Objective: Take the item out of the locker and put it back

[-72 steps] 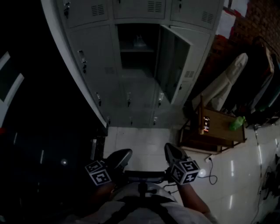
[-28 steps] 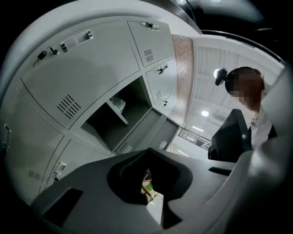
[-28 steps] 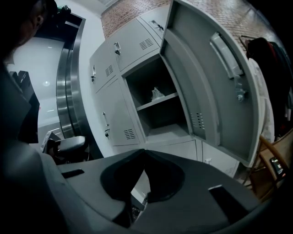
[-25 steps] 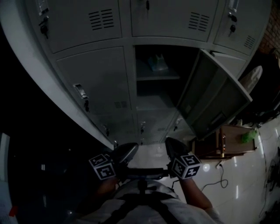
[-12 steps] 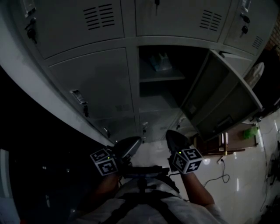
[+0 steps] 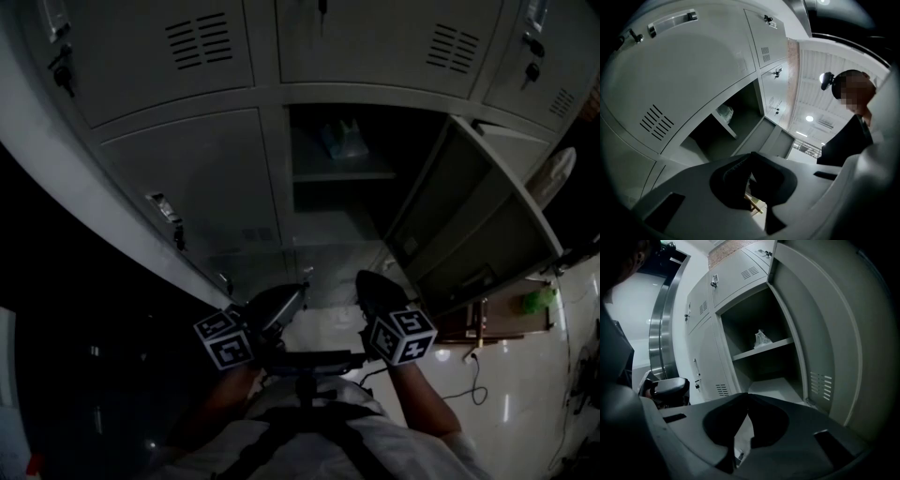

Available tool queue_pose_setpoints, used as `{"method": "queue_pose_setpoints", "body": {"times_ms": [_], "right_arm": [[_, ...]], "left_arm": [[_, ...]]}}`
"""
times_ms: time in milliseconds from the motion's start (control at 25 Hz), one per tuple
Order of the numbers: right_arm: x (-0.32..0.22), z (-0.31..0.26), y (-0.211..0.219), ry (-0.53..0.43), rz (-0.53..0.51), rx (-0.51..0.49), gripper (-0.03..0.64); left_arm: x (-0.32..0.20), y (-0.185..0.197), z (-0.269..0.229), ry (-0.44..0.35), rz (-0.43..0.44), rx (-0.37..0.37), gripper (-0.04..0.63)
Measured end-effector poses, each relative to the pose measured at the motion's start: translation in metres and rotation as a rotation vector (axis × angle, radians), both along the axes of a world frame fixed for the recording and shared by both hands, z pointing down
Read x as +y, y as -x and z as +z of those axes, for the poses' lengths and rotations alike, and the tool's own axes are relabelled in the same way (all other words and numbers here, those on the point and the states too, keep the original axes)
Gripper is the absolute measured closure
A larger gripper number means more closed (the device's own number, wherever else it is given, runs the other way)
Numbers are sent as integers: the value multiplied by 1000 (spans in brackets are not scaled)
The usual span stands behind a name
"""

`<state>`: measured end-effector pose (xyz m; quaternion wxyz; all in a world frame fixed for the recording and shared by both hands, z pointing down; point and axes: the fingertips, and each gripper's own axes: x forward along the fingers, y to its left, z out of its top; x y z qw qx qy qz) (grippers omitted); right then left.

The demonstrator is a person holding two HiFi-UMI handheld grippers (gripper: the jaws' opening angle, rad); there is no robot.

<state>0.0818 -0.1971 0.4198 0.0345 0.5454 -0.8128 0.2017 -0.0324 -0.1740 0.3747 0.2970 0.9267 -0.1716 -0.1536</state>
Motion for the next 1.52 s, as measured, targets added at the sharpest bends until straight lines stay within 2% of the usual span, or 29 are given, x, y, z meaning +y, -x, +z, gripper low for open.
{"method": "queue_pose_setpoints", "body": {"times_ms": [200, 360, 640, 720, 800, 1000, 1200, 1360, 1520], "right_arm": [[-17, -18, -6, -37, -10, 33, 615], [-37, -41, -9, -105, -5, 84, 615], [-83, -78, -19, -178, 50, 153, 507], [-97, -91, -20, -211, 67, 177, 492], [-112, -102, -21, -233, 79, 202, 474], [-146, -122, -18, -259, 85, 251, 468], [-182, -141, -17, -269, 98, 289, 458], [-213, -155, -19, -268, 103, 318, 395], [-239, -161, -17, -241, 92, 358, 379]], "left_arm": [[-8, -12, -15, -26, 19, 0, 595], [-21, -22, -35, -91, 24, -13, 595], [-48, -35, -65, -203, -23, -26, 595], [-57, -38, -70, -234, -48, -41, 586], [-64, -43, -75, -263, -74, -57, 544], [-77, -56, -88, -313, -81, -72, 538], [-90, -65, -94, -342, -89, -94, 538], [-101, -69, -98, -343, -93, -99, 538], [-112, -72, -105, -340, -101, -96, 538]]}}
